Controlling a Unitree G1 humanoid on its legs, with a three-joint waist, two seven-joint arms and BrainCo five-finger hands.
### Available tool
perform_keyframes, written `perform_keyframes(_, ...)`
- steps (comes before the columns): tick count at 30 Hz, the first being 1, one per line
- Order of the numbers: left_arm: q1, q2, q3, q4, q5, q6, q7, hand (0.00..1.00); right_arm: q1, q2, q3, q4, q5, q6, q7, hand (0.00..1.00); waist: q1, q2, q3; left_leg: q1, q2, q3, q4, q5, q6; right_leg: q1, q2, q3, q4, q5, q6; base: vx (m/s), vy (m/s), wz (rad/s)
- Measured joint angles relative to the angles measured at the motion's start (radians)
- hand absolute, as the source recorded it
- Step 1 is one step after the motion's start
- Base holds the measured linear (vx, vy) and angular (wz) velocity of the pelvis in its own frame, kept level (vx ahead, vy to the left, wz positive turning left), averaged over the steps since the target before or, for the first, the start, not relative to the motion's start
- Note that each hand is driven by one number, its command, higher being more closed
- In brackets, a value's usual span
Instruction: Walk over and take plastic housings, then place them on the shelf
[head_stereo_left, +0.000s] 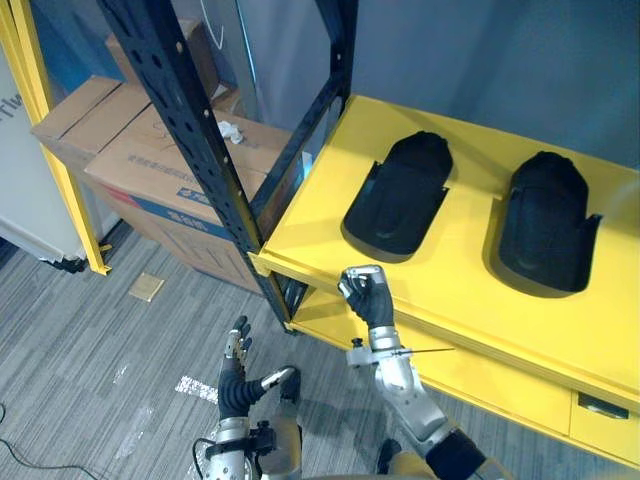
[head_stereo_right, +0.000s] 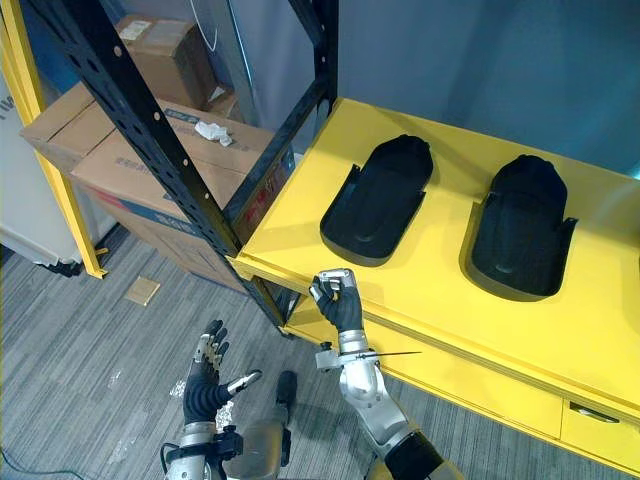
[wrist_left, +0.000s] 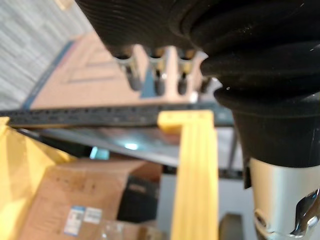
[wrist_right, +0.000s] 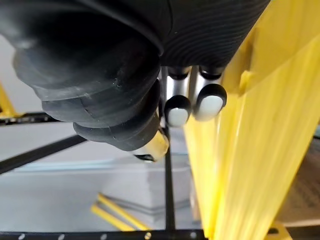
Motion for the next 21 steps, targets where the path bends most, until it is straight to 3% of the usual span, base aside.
perform_keyframes(9, -0.014, -0.003, -0.010, 0.021, -0.001, -0.001, 0.016, 0.00, -0.064, 0.018, -0.074, 0.078, -0.104, 0.000, -0.088, 1.00, 0.004, 0.005, 0.014, 0.000, -0.003, -0.007, 0.000, -0.002, 0.004, -0.002, -0.004, -0.002, 0.013, -0.008, 0.005, 0.00, 0.000, 0.00)
perform_keyframes(21, -0.040, -0.007, -0.037, 0.038, -0.001, -0.004, 0.015, 0.00, -0.159, 0.018, -0.156, 0.186, -0.109, 0.002, -0.148, 1.00, 0.010, 0.009, 0.016, 0.001, -0.003, -0.022, 0.000, -0.002, 0.003, 0.009, -0.001, -0.016, 0.013, -0.010, 0.006, 0.00, -0.011, 0.03)
